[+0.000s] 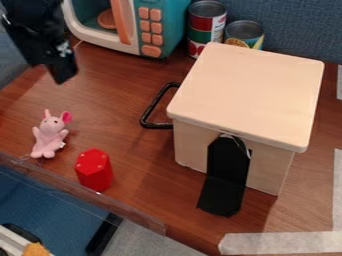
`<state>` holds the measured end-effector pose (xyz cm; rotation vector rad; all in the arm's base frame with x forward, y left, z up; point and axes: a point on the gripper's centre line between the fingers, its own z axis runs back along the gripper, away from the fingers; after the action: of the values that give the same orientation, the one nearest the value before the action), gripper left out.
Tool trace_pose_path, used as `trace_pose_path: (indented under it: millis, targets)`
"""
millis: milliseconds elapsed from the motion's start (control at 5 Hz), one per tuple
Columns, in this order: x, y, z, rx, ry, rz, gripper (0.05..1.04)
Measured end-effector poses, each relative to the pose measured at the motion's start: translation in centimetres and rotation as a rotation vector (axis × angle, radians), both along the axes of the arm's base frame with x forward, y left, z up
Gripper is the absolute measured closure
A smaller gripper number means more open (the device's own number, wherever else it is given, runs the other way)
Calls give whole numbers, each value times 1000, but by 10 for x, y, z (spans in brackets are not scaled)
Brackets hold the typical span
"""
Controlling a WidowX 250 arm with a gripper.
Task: Open the drawer
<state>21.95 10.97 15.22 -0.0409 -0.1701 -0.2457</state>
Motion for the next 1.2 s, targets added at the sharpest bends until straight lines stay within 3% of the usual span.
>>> trace_pose_path:
  millis: [200, 600, 1000, 1200]
  targets:
    - [16, -10, -8, -36, -19, 78, 85]
    - [55, -29, -42, -75, -45, 194, 85]
    - [82, -26, -81, -47, -19, 264, 85]
    - [87, -28, -97, -84, 19, 288, 85]
